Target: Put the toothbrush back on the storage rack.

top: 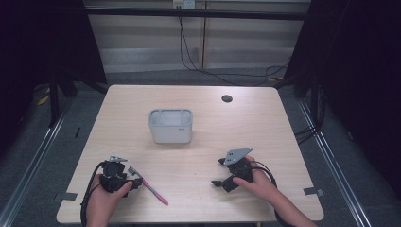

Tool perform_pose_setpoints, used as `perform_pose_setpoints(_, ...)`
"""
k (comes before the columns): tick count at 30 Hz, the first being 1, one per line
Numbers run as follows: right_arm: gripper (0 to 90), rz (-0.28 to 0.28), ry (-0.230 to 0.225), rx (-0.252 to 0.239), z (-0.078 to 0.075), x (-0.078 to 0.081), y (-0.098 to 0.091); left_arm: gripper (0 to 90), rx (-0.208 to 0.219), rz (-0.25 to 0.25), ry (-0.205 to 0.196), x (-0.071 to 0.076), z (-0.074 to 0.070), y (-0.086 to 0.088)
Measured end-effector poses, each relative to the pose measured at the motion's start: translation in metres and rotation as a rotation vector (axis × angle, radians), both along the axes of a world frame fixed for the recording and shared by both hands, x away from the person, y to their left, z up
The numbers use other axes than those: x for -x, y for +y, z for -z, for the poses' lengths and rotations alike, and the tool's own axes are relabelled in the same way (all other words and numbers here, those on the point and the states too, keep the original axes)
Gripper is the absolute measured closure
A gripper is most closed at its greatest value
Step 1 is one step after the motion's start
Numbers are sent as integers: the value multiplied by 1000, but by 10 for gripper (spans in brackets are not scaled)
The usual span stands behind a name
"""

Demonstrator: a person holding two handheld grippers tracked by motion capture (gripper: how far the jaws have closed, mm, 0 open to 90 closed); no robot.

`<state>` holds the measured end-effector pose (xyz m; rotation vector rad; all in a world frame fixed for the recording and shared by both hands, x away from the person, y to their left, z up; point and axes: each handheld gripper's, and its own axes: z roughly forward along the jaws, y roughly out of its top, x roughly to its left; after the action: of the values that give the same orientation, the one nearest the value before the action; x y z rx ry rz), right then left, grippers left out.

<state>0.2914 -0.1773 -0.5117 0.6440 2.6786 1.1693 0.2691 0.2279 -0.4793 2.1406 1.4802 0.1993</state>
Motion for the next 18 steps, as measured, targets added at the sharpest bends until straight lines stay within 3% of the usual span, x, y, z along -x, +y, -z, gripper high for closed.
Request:
perform_pose_setpoints(2,119,1,1,0,0,0,0,331,-4,-8,-1,-1,0,-2)
perform_pose_setpoints(7,119,-2,-1,0,0,0,0,332,-35,-12,44,-6,-3,-5)
perform_pose_setpoints(10,119,-2,-1,-1,0,0,0,330,-38,-36,59,-8,-4,-9)
perform_pose_setpoints(14,119,-1,-1,-1,0,0,0,342,-35,-59,111,-14,-7,-14)
perform_pose_setpoints(18,119,0,0,-1,0,0,0,355,-49,-85,124,-22,-9,-19)
